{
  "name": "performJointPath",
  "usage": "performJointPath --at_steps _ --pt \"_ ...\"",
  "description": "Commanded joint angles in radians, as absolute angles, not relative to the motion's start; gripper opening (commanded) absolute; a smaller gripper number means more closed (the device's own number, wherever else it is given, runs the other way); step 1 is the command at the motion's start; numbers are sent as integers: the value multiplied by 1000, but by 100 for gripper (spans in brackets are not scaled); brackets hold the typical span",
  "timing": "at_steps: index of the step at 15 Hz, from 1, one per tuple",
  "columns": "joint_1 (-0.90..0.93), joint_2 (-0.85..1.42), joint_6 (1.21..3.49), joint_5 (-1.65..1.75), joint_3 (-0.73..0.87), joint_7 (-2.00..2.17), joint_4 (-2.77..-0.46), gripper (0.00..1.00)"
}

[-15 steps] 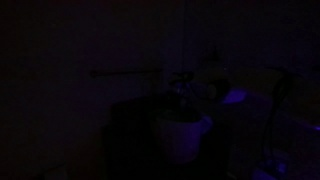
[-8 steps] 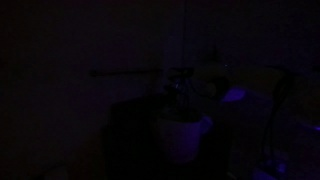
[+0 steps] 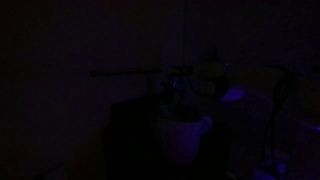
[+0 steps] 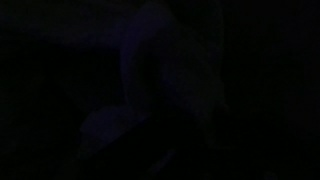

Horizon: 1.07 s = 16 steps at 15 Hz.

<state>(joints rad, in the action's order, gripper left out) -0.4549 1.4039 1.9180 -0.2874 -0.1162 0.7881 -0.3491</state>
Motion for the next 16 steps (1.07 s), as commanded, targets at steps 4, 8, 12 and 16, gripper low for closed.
performJointPath --at_steps 4,8,12,16 --pt "-458 1388 1929 -302 -121 783 -376 15" --pt "-446 1384 1931 -302 -120 790 -377 10" --pt "-423 1364 1963 -302 -125 775 -354 9" --pt "-401 1364 2143 -291 -102 845 -347 9"
